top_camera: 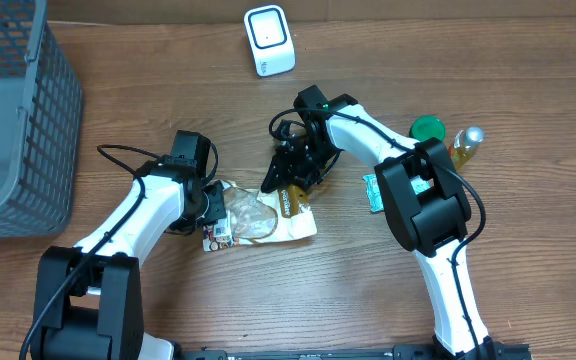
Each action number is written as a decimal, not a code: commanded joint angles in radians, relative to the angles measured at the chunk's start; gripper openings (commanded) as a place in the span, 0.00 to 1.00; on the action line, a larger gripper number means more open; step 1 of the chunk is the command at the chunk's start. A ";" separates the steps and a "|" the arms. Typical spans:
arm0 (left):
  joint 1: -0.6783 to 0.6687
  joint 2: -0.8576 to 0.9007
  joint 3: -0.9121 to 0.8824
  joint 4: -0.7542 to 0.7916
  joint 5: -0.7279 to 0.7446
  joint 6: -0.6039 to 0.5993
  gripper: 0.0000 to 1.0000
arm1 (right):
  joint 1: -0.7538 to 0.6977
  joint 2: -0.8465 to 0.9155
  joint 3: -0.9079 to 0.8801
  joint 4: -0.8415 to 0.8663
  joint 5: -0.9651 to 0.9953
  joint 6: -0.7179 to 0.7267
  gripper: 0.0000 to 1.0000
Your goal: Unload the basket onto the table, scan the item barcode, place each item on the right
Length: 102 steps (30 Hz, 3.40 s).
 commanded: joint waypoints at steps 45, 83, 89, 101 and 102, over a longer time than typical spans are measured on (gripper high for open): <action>0.180 0.006 0.447 -0.210 -0.032 0.103 0.76 | 0.005 0.030 -0.019 0.045 0.075 -0.005 0.04; 0.284 0.006 0.444 -0.210 -0.152 0.106 1.00 | -0.009 0.025 0.006 0.035 0.097 -0.011 0.04; 0.284 0.006 0.444 -0.210 -0.152 0.106 0.99 | -0.039 -0.042 0.082 -0.038 0.100 -0.126 0.04; 0.284 0.006 0.444 -0.210 -0.152 0.106 1.00 | -0.010 -0.129 0.655 -0.445 0.556 -0.275 0.04; 0.284 0.006 0.444 -0.210 -0.152 0.106 1.00 | -0.006 -0.129 0.716 -0.460 0.584 -0.275 0.04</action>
